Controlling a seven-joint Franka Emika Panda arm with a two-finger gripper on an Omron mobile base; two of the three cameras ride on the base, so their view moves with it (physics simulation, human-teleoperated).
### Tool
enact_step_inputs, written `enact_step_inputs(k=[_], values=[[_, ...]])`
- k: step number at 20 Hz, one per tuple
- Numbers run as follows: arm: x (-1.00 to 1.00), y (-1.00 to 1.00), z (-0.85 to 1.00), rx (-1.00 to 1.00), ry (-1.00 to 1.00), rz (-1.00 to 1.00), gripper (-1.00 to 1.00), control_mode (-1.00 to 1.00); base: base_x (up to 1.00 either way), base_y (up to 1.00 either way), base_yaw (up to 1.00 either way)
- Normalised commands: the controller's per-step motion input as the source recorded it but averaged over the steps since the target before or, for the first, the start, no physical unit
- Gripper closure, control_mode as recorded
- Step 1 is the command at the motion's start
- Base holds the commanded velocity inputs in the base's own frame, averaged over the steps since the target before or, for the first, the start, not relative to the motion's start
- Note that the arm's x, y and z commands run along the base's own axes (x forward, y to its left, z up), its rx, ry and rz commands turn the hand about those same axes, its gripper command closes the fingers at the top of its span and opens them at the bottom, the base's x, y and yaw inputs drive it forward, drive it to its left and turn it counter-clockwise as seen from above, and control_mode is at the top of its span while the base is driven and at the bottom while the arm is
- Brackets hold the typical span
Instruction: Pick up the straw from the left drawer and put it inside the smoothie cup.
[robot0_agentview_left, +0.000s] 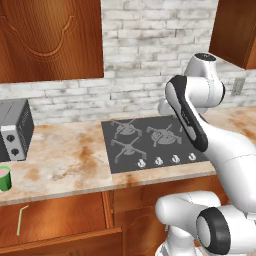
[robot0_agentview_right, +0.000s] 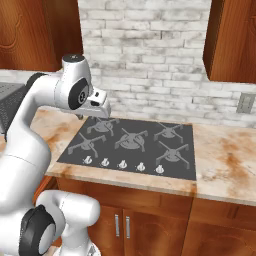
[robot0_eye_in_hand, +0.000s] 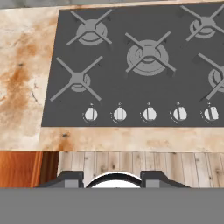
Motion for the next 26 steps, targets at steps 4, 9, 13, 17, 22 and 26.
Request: enact_step_inputs(k=[4, 9, 13, 17, 22, 26], values=[[-0.23, 0.0, 0.0, 0.0, 0.0, 0.0, -1.0, -1.0, 0.0, 0.0, 0.0], [-0.49, 0.0, -0.11, 0.0, 0.0, 0.0, -1.0, -1.0, 0.0, 0.0, 0.0], [-0.39, 0.0, -0.23, -0.02, 0.0, 0.0, -1.0, -1.0, 0.0, 0.0, 0.0], [-0.29, 0.01, -0.19, -0.01, 0.0, 0.0, -1.0, -1.0, 0.0, 0.0, 0.0], [-0.21, 0.02, -0.16, -0.02, 0.0, 0.0, -1.0, -1.0, 0.0, 0.0, 0.0], [-0.15, 0.01, -0.17, -0.02, 0.0, 0.0, -1.0, -1.0, 0.0, 0.0, 0.0]])
